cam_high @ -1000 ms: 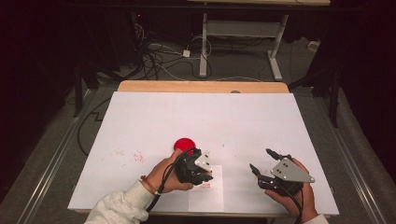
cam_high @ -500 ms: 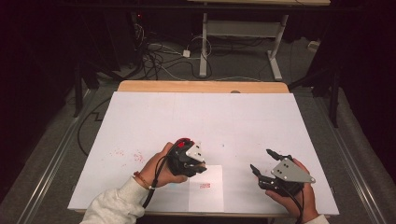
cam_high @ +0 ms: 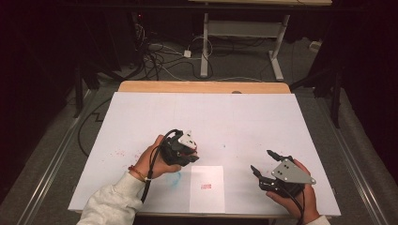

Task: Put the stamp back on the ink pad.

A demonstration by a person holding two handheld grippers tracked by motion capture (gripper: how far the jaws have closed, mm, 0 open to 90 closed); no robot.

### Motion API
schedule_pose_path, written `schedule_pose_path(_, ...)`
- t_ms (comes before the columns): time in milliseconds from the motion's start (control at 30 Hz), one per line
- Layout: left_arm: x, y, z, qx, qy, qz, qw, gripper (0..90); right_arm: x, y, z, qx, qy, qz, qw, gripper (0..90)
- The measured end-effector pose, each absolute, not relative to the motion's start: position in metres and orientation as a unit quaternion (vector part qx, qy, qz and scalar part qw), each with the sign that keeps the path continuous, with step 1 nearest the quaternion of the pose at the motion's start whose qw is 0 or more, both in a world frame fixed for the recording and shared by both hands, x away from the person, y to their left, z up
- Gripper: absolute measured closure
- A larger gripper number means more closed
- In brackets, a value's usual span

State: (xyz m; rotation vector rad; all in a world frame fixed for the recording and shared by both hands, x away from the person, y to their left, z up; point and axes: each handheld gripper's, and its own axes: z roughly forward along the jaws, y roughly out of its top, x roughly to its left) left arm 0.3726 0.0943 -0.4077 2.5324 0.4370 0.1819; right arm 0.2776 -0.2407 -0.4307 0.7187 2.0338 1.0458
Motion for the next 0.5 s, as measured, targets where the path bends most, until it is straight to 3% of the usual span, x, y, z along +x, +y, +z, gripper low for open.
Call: schedule_pose_path(500,0.409,0.105,-0.418,0.947,0.200,0.053,0.245,73.6,0.279,-0.239,-0.432,0.279,0.793,0.402,0.363,29.9)
